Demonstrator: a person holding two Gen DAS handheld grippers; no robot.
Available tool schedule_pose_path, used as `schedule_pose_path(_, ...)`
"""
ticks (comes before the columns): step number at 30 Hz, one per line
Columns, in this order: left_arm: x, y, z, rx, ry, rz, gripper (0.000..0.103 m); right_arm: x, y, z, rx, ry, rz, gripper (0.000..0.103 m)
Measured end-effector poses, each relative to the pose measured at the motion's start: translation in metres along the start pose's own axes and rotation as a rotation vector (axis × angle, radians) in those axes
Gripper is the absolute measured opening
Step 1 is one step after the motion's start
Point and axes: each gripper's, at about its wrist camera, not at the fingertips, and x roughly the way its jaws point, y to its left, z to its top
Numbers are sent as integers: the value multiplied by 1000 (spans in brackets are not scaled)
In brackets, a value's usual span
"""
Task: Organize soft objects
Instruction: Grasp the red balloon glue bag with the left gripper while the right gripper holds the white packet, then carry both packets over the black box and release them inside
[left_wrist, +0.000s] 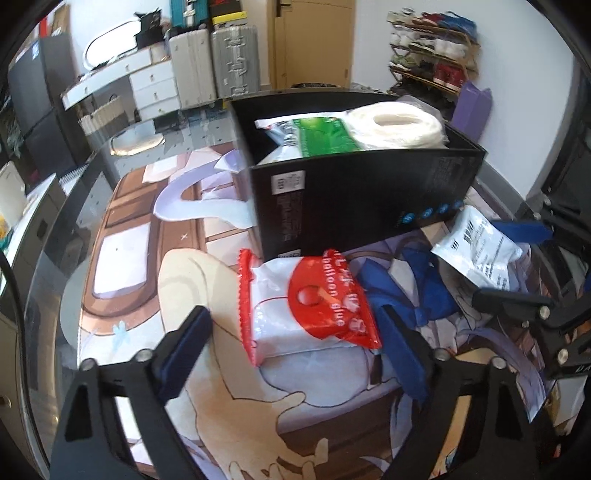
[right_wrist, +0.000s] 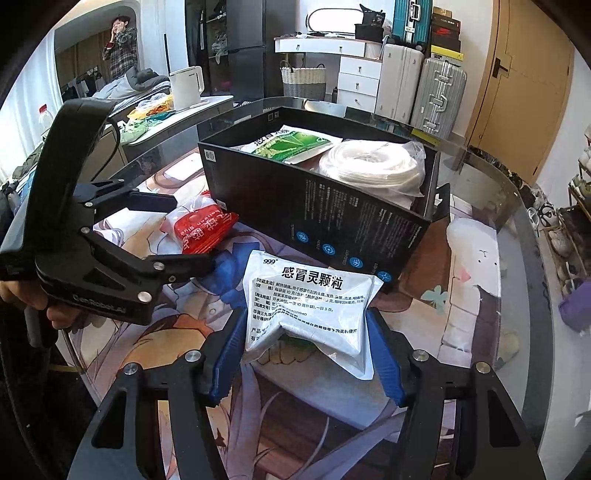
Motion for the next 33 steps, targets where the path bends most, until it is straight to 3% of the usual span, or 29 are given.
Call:
schedule_pose_path(5,-5,-5,-1,28,-28,-12,56,-5,-1,1,2,-10,0,64)
schedule_pose_path(7,-7,-4,-2,29,-32,-13,51,-5,-3,1,7,-13,1,64)
schedule_pose_path(14,-18,-6,-4,49,-46,-68,49,-11,-3,3,7,-35,1,64)
schedule_pose_path(20,-43,-5,3,51,-106,-102,49,-24,-6,5,13,-72,-1,64)
schedule_pose_path(33,-69,-1,12,8,-204,-63,49,-56,-15,10,37,-167,-26,64)
